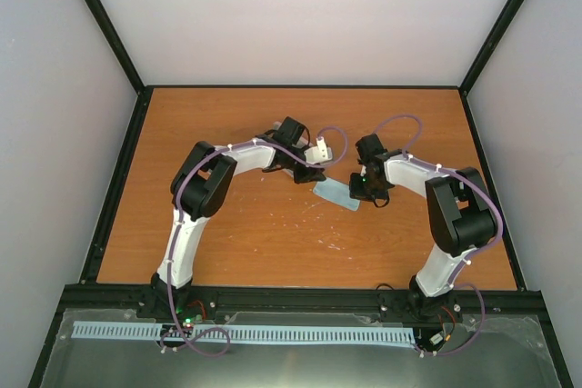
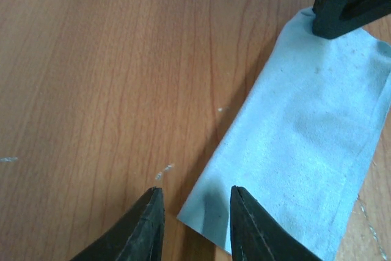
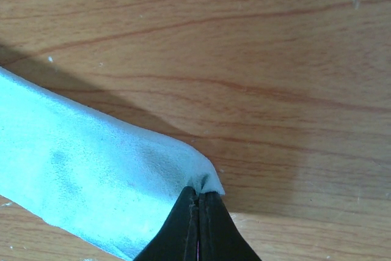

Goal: Organize the sunglasses
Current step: Pick up the glasses cleaning cloth from the center of the board.

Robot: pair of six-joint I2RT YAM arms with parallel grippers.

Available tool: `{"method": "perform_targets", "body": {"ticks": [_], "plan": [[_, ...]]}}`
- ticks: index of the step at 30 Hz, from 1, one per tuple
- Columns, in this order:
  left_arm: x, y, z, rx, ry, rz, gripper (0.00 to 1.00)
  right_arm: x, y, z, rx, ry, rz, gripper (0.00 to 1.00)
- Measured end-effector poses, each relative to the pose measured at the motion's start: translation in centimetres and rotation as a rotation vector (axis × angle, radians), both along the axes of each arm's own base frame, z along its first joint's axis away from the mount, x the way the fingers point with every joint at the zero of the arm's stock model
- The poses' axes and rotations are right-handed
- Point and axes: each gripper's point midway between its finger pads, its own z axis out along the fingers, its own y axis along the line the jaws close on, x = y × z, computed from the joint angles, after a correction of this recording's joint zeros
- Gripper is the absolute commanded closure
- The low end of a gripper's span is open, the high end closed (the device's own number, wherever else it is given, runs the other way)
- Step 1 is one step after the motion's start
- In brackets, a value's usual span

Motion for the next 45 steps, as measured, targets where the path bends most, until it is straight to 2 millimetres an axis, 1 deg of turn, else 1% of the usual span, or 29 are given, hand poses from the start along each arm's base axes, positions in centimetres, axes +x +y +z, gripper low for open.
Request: {"method": "perform_targets", "body": {"ticks": [4, 6, 11, 15, 17, 28, 32, 45], "plan": [[-0.3, 0.1, -0.3, 0.017, 0.001, -0.01, 0.69, 0.1, 0.0, 0.0, -0.002, 0.0, 0.002, 0.97], [-0.3, 0.2, -0.5, 0.023, -0.003, -0.012, 0.71, 0.1, 0.0, 0.0, -0.004, 0.001, 0.002, 0.97], [-0.3, 0.3, -1.1, 0.036, -0.006, -0.015, 0.85, 0.2, 0.0, 0.0, -0.007, 0.003, 0.002, 0.97], [-0.3, 0.2, -1.1, 0.036, -0.009, -0.018, 0.96, 0.2, 0.0, 0.0, -0.007, 0.003, 0.003, 0.97], [-0.4, 0.2, -1.1, 0.036, -0.006, -0.018, 0.99, 0.2, 0.0, 0.0, -0.006, 0.003, 0.003, 0.97], [-0.5, 0.2, -1.0, 0.036, 0.0, -0.012, 0.99, 0.2, 0.1, 0.0, -0.003, 0.003, 0.005, 0.97], [-1.0, 0.7, -0.9, 0.046, 0.014, -0.001, 0.99, 0.1, 0.4, 0.1, -0.003, 0.0, 0.014, 0.97], [-3.2, 3.2, 1.8, 0.051, 0.009, 0.033, 1.0, -0.6, 2.7, 0.4, 0.003, -0.012, 0.079, 0.97]]}}
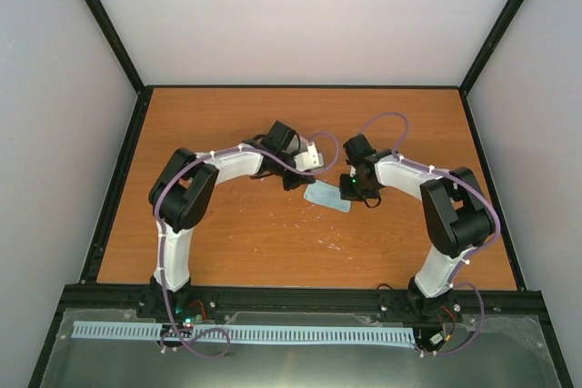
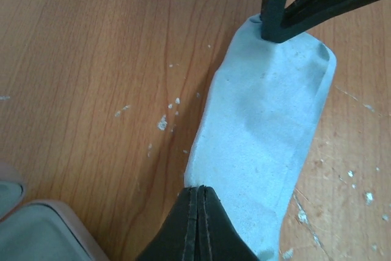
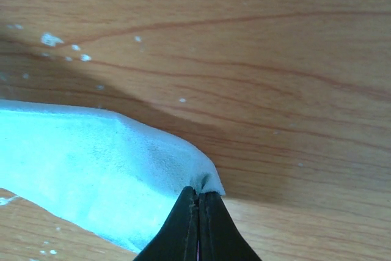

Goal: Organize the sunglasses
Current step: Pick up the glasses cleaning cloth from the center of the board.

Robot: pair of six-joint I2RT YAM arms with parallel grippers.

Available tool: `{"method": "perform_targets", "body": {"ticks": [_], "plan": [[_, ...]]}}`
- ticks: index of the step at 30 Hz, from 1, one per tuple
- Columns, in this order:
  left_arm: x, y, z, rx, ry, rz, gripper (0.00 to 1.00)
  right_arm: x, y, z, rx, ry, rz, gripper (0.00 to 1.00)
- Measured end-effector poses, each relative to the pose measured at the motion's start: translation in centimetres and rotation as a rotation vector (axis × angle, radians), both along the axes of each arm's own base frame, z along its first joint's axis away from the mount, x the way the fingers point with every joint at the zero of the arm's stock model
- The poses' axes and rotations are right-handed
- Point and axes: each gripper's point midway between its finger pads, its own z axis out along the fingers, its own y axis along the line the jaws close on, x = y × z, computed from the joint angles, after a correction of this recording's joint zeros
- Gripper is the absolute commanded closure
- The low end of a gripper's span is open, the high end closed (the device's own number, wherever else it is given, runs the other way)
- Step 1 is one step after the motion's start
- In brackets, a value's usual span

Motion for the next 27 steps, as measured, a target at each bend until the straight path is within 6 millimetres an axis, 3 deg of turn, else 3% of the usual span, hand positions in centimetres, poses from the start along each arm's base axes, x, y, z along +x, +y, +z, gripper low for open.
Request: {"method": "perform_targets", "body": {"ticks": [8, 14, 27], "plan": [[-0.7, 2.1, 0.1, 0.022, -0.017, 0.036, 1.0, 1.0, 2.4, 1.6, 0.028, -0.054, 0.043, 0.97], [0.7, 4.5, -0.2, 0.035, -0.032, 0.101, 1.0, 2.5, 4.8, 3.3, 0.055, -0.102, 0.08, 0.97], [4.5, 8.9, 1.2, 0.023, -0.091, 0.206, 1.0, 5.3, 8.9, 2.0, 0.062, -0.072, 0.135, 0.97]]}}
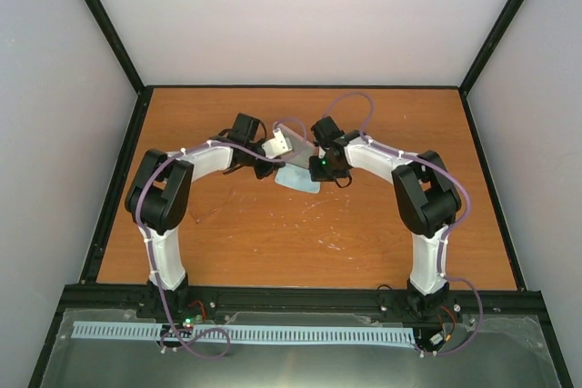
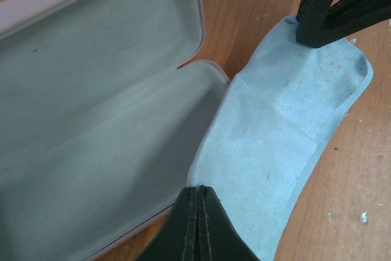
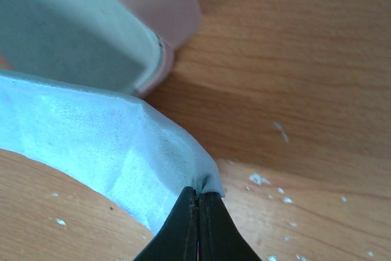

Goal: Organize the sunglasses
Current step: Pick up the glasses cleaning cloth from the center of the board, then place the glasses cleaning cloth in the sunglasses case.

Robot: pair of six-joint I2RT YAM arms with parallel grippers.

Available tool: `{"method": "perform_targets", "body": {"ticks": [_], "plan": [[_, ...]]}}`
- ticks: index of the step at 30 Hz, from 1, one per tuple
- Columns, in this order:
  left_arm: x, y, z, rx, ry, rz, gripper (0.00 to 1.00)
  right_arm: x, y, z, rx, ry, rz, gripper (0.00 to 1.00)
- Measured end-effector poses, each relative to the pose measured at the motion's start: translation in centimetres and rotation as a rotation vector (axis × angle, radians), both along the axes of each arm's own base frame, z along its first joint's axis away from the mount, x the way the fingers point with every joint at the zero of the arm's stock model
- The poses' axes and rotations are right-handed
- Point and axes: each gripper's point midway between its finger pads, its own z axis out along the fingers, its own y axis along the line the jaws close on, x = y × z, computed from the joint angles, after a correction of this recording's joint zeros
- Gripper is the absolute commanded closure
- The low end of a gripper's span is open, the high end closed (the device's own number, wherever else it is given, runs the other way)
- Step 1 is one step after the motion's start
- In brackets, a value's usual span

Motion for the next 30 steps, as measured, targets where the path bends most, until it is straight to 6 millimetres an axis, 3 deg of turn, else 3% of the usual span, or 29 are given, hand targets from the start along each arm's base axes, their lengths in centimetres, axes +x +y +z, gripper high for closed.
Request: {"method": "perform_targets", "body": {"ticks": [12, 20, 30], "plan": [[2.5, 2.8, 0.6, 0.007, -0.044, 0.05, 0.99, 2.7, 3.1, 1.1, 0.029, -0.024, 0.047, 0.97], [5.5, 2.5, 2.3, -0.006, -0.125, 0.051, 1.0, 3.4, 3.9, 1.2, 0.028, -0.015, 0.068, 0.97], [6.7, 2.2, 0.3, 0.014, -0.114, 0.033, 1.0, 4.3, 4.5, 1.0, 0.022, -0.015, 0.074, 0.97]]}}
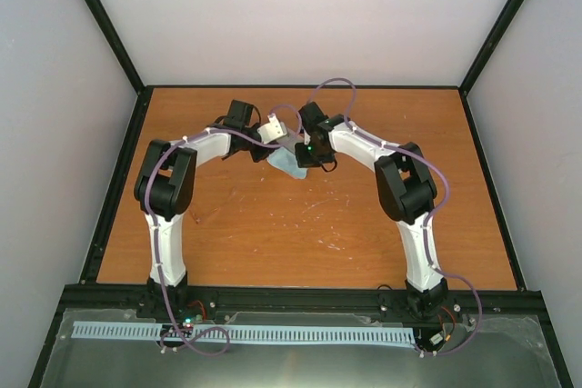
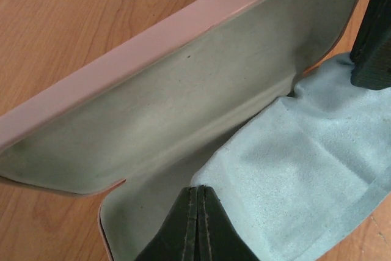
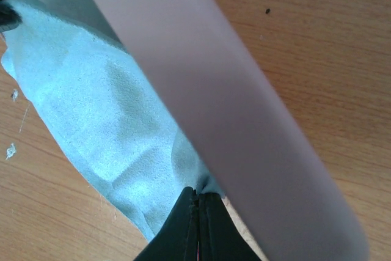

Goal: Organize the sunglasses
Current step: Place the glasses cleaning cloth in the sunglasses case.

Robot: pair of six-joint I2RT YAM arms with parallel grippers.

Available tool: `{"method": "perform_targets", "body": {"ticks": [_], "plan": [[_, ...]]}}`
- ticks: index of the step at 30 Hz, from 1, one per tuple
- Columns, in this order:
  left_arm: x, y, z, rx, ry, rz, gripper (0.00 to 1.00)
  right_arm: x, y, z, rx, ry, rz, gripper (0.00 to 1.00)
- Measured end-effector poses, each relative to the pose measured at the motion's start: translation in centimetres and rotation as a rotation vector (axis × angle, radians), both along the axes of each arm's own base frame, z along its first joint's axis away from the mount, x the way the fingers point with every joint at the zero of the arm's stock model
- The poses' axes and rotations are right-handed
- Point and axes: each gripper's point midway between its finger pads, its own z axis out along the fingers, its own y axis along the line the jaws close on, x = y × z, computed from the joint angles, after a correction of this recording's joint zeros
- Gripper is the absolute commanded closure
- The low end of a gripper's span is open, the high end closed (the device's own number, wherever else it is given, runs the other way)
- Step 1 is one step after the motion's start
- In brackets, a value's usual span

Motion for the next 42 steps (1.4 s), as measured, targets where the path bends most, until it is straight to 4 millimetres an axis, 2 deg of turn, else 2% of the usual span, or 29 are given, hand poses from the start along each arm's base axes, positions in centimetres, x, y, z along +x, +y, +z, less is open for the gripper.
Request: {"method": "perform_targets", "body": {"ticks": [8, 17, 27, 42], "plan": [[1.3, 0.8, -0.4, 0.007, -0.006, 0.015, 0.99, 0.1, 0.1, -1.0, -0.014, 0.019, 0.003, 0.97], [3.0, 2.2, -0.6, 0.015, -0.027, 0.036, 1.0, 1.0, 0.7, -0.4, -0.002, 0.003, 0.004, 0.97], [3.5, 1.9, -2.1, 0.015, -0.012, 0.014, 1.0, 0.9, 1.0, -1.8, -0.019, 0.03, 0.005, 0.97], [4.1, 1.4, -1.3, -0.01, -0.03, -0.002, 0.99, 0.8, 0.8, -1.9, -0.037, 0.027, -0.014, 0.97]]}}
